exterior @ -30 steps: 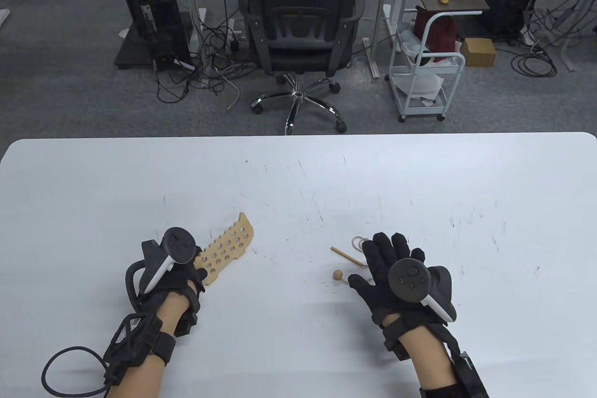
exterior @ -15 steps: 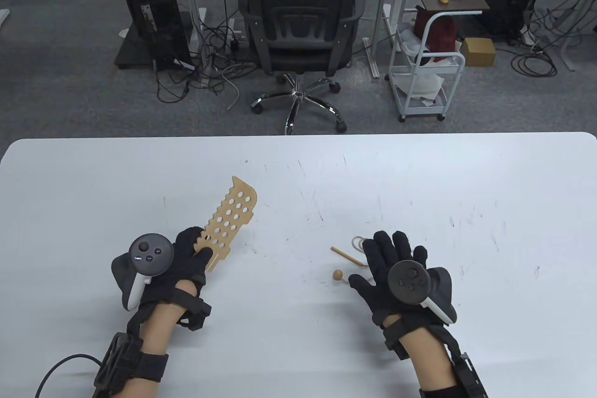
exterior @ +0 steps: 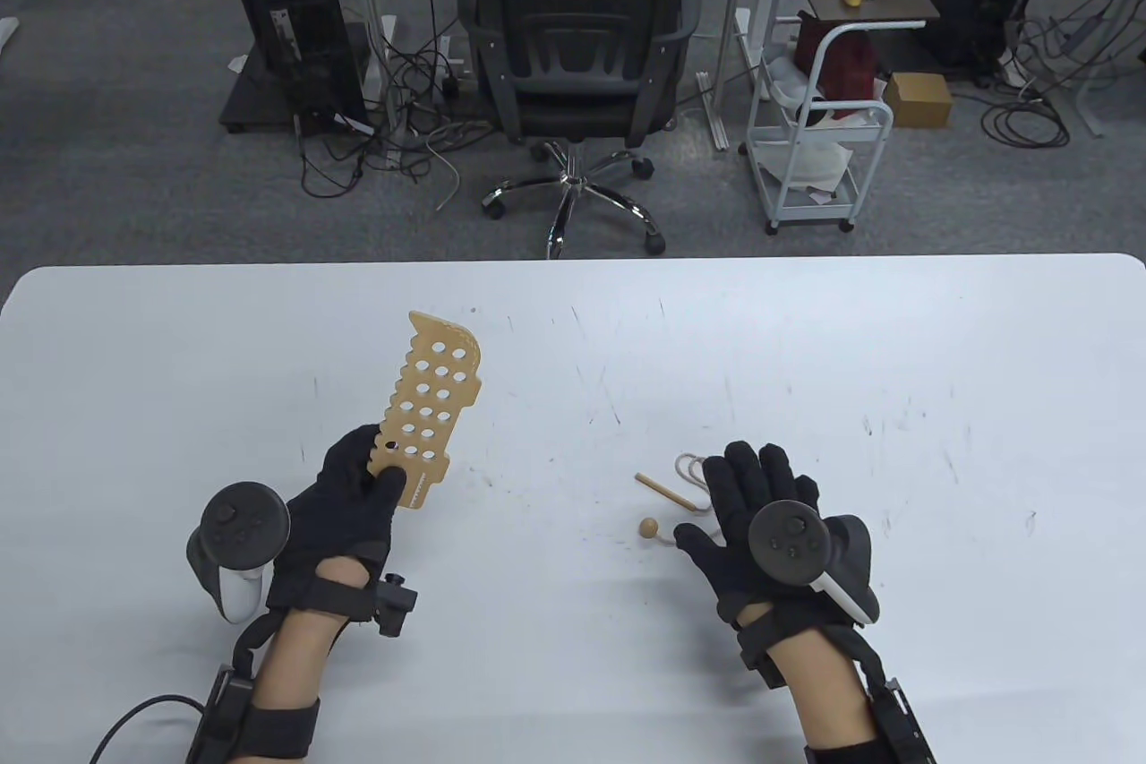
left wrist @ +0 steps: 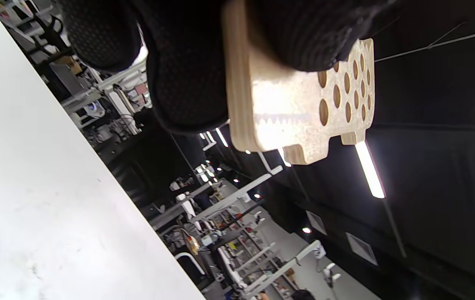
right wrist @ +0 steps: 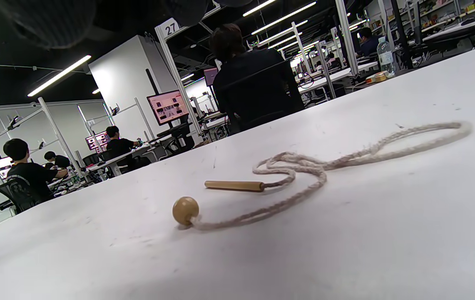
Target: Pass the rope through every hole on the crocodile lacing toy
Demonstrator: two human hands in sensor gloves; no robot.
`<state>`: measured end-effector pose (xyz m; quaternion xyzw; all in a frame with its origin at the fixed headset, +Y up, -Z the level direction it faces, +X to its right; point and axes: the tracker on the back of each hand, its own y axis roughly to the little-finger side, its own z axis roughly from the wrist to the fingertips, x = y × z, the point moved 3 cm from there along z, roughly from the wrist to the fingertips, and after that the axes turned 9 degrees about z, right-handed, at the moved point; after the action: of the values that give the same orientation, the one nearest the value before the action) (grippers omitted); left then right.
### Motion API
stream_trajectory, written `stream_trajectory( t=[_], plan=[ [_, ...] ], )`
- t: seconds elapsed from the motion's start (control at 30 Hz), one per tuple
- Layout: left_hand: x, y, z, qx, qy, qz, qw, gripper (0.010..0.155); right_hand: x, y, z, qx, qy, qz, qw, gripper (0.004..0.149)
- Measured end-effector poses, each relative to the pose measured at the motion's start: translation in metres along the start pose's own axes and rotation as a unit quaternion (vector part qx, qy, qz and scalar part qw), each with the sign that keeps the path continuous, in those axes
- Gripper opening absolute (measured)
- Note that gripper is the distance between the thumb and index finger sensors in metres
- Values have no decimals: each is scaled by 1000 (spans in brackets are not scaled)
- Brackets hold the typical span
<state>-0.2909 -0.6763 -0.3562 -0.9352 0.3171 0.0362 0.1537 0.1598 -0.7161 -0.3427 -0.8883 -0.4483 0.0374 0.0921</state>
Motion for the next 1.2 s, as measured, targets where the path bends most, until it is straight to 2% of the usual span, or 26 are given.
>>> stream_trajectory(
  t=[0.2, 0.73, 0.93, 1.2],
  plan=[
    [0, 3, -9, 18, -20, -32, 999, 59, 2, -2, -1, 1, 11, -9, 1000, 77],
    [-8, 12, -15, 5, -46, -69, 997, 59, 15, -15, -4, 9, 51, -23, 998, 75],
    [-6, 8, -15, 6, -41, -70, 997, 58, 13, -24, 8, 5, 36, -63, 997, 71],
    [-5, 8, -14, 11, -34, -71, 997, 58, 3, -27, 36, -8, -12, -131, 991, 67]
  ],
)
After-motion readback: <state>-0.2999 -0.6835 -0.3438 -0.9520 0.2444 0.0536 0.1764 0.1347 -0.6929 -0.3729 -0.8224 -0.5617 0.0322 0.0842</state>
